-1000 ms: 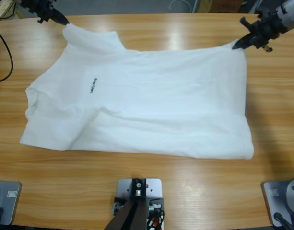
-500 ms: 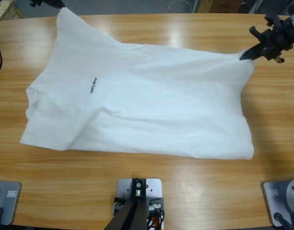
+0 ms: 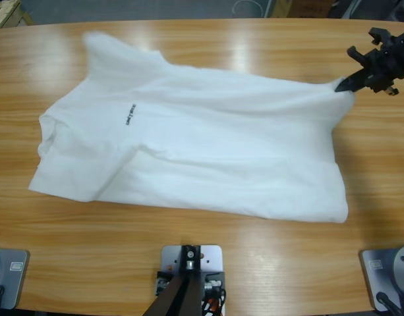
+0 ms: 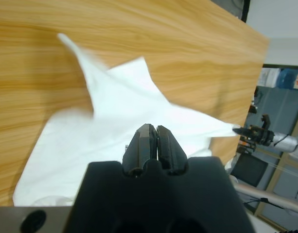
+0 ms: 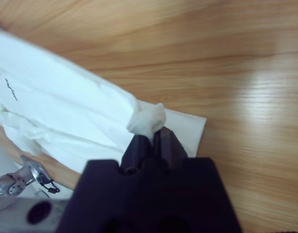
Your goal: Fold clothes
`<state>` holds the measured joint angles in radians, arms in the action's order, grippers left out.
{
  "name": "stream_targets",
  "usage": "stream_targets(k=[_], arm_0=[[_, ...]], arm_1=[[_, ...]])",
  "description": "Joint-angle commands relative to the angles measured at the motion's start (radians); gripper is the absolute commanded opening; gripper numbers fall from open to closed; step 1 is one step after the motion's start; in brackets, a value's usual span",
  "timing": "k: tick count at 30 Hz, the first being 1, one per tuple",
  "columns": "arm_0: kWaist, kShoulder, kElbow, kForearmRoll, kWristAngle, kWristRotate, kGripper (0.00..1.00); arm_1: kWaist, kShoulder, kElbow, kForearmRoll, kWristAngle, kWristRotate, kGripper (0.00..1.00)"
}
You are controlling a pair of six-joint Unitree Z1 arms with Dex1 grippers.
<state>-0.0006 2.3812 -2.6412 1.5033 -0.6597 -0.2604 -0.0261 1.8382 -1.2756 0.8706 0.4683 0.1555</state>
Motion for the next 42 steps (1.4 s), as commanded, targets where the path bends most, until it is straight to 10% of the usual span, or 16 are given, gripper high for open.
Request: stream_targets(k=[1, 11, 15, 20, 42], arm_0=[[0.006, -0.004, -0.029, 0.158, -0.035, 0.024, 0.0], [-0.017, 0.098, 0.016, 0.156, -0.024, 0.088, 0.0], [-0.026, 0.174, -0.005, 0.153, -0.013, 0.097, 0.701], [-0.019, 0.268, -0.078, 0.153, -0.054, 0.092, 0.928], [-0.013, 0.415, -0.345, 0.153, -0.213, 0.124, 0.996]], arm_1=[[0.009, -0.029, 0.037, -0.007, -0.016, -0.01, 0.0], [0.009, -0.017, 0.044, -0.009, -0.016, -0.01, 0.0], [0.009, -0.008, 0.047, -0.01, -0.019, -0.01, 0.0], [0.009, 0.008, 0.048, -0.012, -0.025, -0.013, 0.0], [0.009, 0.049, 0.052, -0.018, -0.031, -0.019, 0.0]])
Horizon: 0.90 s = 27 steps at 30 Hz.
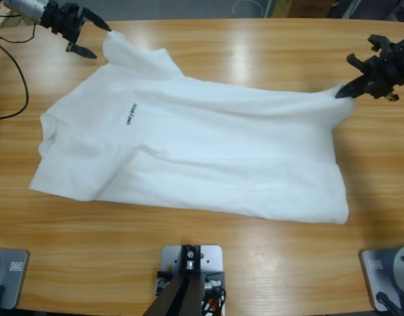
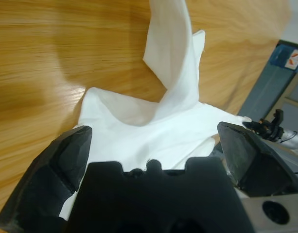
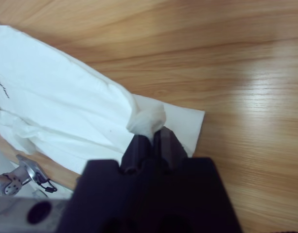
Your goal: Fold clothes
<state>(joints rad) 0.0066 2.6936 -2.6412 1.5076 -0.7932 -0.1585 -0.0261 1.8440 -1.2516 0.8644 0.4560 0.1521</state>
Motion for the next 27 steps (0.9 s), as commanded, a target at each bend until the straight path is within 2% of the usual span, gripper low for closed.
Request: stream_targets(k=[1, 7, 10, 13, 17, 22, 27], arm_0=[[-0.021, 0.104, -0.357, 0.149, -0.08, 0.022, 0.992], [-0.024, 0.098, -0.433, 0.151, -0.078, 0.047, 0.956], [-0.027, 0.088, -0.498, 0.151, -0.025, 0.044, 0.914], [-0.03, 0.053, -0.508, 0.152, 0.068, 0.04, 0.912], [-0.033, 0.043, -0.577, 0.152, 0.124, 0.034, 0.908], [-0.04, 0.02, -0.587, 0.136, 0.125, 0.031, 0.908], [-0.039, 0.003, -0.587, 0.002, 0.078, -0.004, 0.908]], arm_1=[[0.009, 0.044, 0.029, -0.011, -0.019, -0.016, 0.0], [0.009, 0.044, 0.033, -0.011, -0.017, -0.024, 0.0], [0.009, 0.047, 0.034, -0.01, -0.016, -0.026, 0.0], [0.009, 0.047, 0.034, -0.01, -0.015, -0.026, 0.0], [0.009, 0.044, 0.041, -0.008, -0.016, -0.029, 0.0], [0.009, 0.048, 0.043, -0.007, -0.016, -0.035, 0.0], [0.009, 0.053, 0.046, -0.006, -0.016, -0.039, 0.0]])
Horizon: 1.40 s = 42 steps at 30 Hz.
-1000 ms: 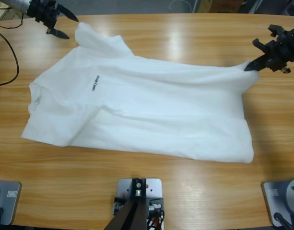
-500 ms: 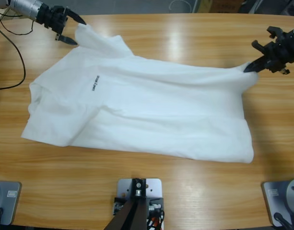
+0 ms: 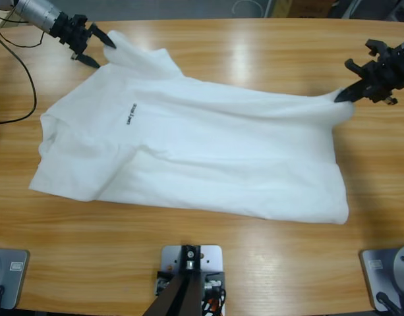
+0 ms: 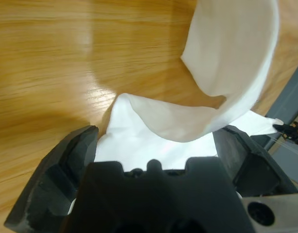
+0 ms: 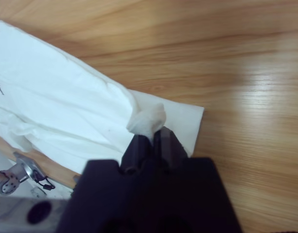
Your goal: Fold clothes
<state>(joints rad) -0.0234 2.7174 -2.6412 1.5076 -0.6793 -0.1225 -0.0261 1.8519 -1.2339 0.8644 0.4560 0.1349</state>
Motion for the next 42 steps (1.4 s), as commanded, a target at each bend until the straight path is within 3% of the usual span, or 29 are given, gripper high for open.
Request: stream_targets(k=[1, 12, 20, 24, 27, 28, 42], arm_0=[[-0.007, -0.015, -0.586, -0.031, -0.054, -0.043, 0.908], [-0.014, 0.03, -0.586, -0.123, -0.131, -0.103, 0.894], [-0.019, 0.037, -0.586, -0.161, -0.162, -0.132, 0.701], [-0.02, 0.039, -0.586, -0.161, -0.167, -0.132, 0.422], [-0.023, 0.041, -0.586, -0.159, -0.167, -0.133, 0.046], [-0.023, 0.041, -0.586, -0.159, -0.167, -0.132, 0.0], [-0.016, 0.036, -0.585, -0.126, -0.159, -0.132, 0.0]], arm_1=[[0.009, 0.046, 0.027, -0.005, -0.016, -0.023, 0.0], [0.009, 0.047, 0.024, 0.001, -0.017, -0.026, 0.0], [0.009, 0.05, 0.022, 0.004, -0.016, -0.027, 0.0], [0.009, 0.046, 0.019, 0.01, -0.017, -0.029, 0.0], [0.009, 0.047, 0.019, 0.01, -0.017, -0.031, 0.0], [0.009, 0.047, 0.019, 0.01, -0.017, -0.031, 0.0], [0.009, 0.044, 0.017, 0.011, -0.017, -0.032, 0.0]])
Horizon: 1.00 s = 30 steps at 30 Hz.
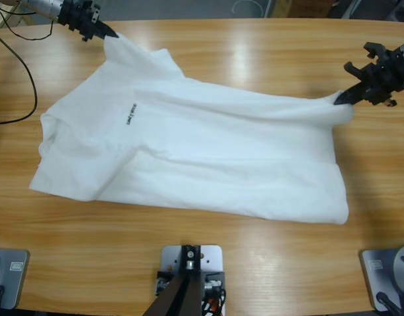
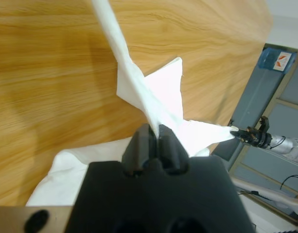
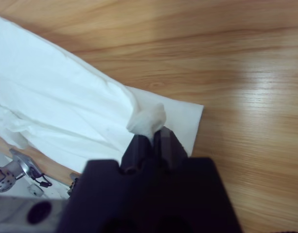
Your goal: Fold clothes
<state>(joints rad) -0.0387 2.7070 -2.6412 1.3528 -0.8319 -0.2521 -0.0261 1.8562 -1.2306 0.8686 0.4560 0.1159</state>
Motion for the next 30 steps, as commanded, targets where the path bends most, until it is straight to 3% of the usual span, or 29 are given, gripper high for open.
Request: stream_targets(k=[1, 10, 30], arm_0=[[0.005, 0.044, -0.585, 0.052, -0.006, 0.004, 0.0], [0.094, -0.005, -0.585, 0.3, 0.035, 0.099, 0.0], [0.118, -0.096, -0.573, 0.31, -0.018, 0.098, 0.0]], arm_1=[[0.009, 0.036, 0.014, 0.008, -0.017, -0.013, 0.0], [0.009, 0.007, 0.014, 0.021, -0.019, -0.01, 0.0], [0.009, -0.048, -0.044, 0.101, -0.025, -0.007, 0.0]])
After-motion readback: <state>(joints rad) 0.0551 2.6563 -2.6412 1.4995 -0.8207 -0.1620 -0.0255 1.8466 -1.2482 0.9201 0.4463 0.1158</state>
